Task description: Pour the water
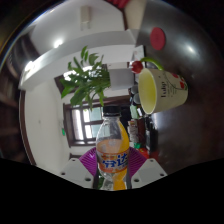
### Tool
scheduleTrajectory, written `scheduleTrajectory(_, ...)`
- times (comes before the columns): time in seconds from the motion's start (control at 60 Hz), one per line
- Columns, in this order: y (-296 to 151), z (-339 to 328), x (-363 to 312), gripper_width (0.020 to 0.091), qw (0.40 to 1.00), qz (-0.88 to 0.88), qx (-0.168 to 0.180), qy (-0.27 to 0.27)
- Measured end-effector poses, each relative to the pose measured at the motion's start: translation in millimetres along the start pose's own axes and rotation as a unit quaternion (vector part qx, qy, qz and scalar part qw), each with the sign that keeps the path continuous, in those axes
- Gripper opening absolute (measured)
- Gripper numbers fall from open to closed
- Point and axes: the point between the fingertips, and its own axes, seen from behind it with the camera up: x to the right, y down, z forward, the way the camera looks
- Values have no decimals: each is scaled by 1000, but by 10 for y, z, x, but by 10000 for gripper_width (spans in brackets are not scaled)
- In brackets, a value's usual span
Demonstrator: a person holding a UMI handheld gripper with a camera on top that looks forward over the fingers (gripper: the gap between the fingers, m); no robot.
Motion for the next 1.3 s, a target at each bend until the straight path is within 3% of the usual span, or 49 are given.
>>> scheduleTrajectory(0.25, -321, 9, -46, 375, 980, 198, 24, -22)
scheduleTrajectory(0.5, -389, 65, 101, 377, 977, 212, 27, -5)
scheduleTrajectory(0.667, -232, 167, 35, 376, 993, 115, 2, 19)
scheduleTrajectory(0.833, -153, 195, -349, 380, 987, -156, -28, 32)
scheduleTrajectory(1.0, -329, 496, -954, 385, 898, -439, -25, 24)
scheduleTrajectory(1.183, -1012, 553, -1284, 395, 712, -695, 49, 92)
scheduleTrajectory(1.3, -1561, 467, -1344, 395, 637, -751, 89, 151)
